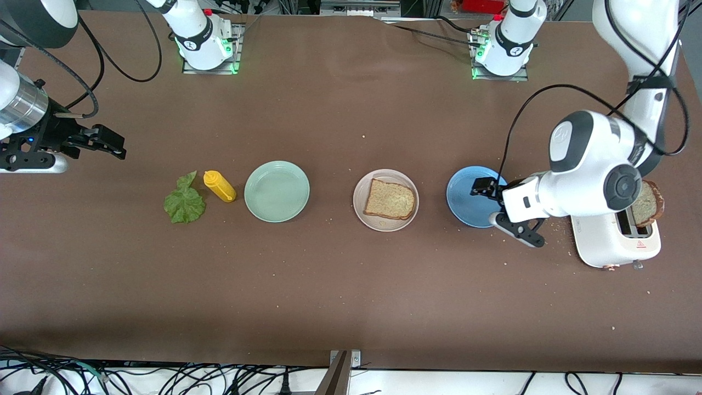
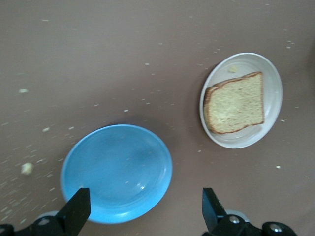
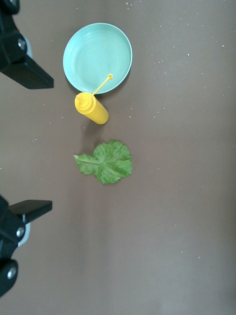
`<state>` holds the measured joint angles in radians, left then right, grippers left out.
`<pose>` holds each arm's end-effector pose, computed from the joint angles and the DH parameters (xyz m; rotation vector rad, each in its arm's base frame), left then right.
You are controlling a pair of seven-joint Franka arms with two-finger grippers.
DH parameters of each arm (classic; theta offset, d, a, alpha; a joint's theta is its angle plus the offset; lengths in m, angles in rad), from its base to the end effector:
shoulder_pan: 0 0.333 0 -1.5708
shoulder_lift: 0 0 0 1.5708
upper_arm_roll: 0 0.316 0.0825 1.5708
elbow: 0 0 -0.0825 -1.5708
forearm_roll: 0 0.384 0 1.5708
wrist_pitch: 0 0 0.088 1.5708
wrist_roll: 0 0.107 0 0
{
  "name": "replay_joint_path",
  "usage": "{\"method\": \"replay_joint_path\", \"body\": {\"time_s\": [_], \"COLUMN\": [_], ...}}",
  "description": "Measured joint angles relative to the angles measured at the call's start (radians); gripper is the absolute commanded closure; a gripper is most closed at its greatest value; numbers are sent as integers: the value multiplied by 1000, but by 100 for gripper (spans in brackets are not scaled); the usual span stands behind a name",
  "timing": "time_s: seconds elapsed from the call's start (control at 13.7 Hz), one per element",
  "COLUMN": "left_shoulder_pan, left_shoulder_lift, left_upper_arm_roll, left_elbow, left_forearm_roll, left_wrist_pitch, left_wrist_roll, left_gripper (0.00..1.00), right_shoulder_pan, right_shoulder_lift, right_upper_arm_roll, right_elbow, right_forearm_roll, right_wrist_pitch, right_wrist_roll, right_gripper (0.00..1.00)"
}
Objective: Make sandwich in beige plate with both arms
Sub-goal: 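Withdraw the left gripper back toward the toaster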
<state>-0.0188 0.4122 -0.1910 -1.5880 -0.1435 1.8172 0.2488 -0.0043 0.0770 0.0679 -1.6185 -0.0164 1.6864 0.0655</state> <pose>0.6390 -0.1333 0.3893 2.8558 -0.5822 -0.2523 0.5838 0.0343 0.5681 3.1300 -0.0002 -0.0128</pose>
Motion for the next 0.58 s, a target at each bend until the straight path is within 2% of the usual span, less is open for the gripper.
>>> {"method": "replay_joint_path", "body": {"time_s": [0.15,0.29,0.58], "left_shoulder_pan": [2,24,96], "left_shoulder_lift": [-55,-105,-145], "left_upper_arm_roll": [9,24,33], "left_elbow": [3,22,176], "left_forearm_roll": [92,122,176], "left_wrist_pitch": [-8,-41,-254], "left_wrist_roll": [-76,-113,-122], "left_gripper": [0,0,0], "right_shoulder_pan": [-6,-11,-11], "right_shoulder_lift": [4,7,18], "right_upper_arm_roll": [0,-3,0], "right_elbow": [0,6,9], "right_forearm_roll": [0,0,0], "right_wrist_pitch": [35,52,51], "right_wrist_roll": [1,-1,-28], "right_gripper": [0,0,0]}}
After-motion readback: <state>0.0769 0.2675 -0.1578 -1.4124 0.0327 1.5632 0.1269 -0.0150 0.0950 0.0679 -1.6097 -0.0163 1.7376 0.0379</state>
